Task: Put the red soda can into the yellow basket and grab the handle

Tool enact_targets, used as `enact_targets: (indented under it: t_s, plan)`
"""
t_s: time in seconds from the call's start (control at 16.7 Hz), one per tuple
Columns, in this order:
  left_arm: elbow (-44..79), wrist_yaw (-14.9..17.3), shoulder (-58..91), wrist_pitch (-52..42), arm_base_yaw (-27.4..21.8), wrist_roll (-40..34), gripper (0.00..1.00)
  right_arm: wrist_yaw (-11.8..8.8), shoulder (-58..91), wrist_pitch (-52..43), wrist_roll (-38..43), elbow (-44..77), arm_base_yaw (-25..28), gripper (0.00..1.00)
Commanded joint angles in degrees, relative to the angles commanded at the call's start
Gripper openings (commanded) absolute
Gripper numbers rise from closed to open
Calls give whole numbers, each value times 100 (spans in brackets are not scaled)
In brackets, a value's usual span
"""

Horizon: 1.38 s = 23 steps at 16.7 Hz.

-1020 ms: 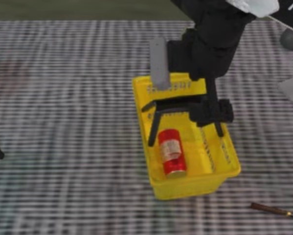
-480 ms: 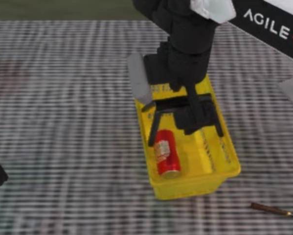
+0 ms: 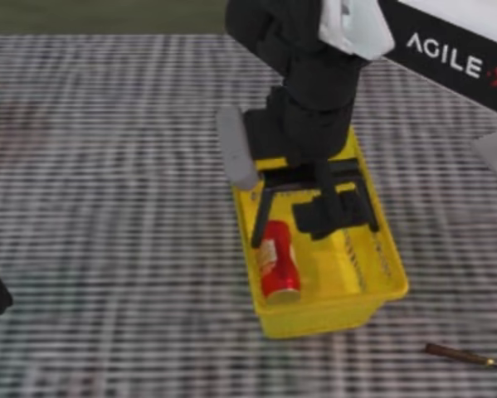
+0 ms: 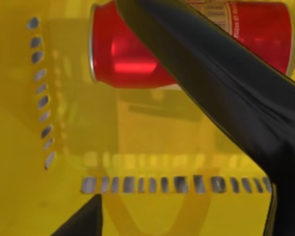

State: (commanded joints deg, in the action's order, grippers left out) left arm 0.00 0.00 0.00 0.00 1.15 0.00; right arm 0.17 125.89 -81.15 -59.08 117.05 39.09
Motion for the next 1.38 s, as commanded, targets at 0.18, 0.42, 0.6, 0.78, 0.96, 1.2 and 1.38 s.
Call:
enact_targets:
  t_s: [0.18,0.42,0.6,0.78,0.96,1.2,1.38]
  plan:
    - [0,0,0,0,0,0,100,0,0,2,0,-2,0,100]
    - [0,0,0,0,0,0,100,0,0,2,0,-2,0,70]
    - [0,0,0,0,0,0,100,0,0,2,0,-2,0,47]
    - [0,0,0,0,0,0,100,0,0,2,0,-2,0,25]
    - [0,0,0,0,0,0,100,0,0,2,0,-2,0,2]
    - [0,0,0,0,0,0,100,0,0,2,0,-2,0,0]
    - [0,0,0,0,0,0,100,0,0,2,0,-2,0,0]
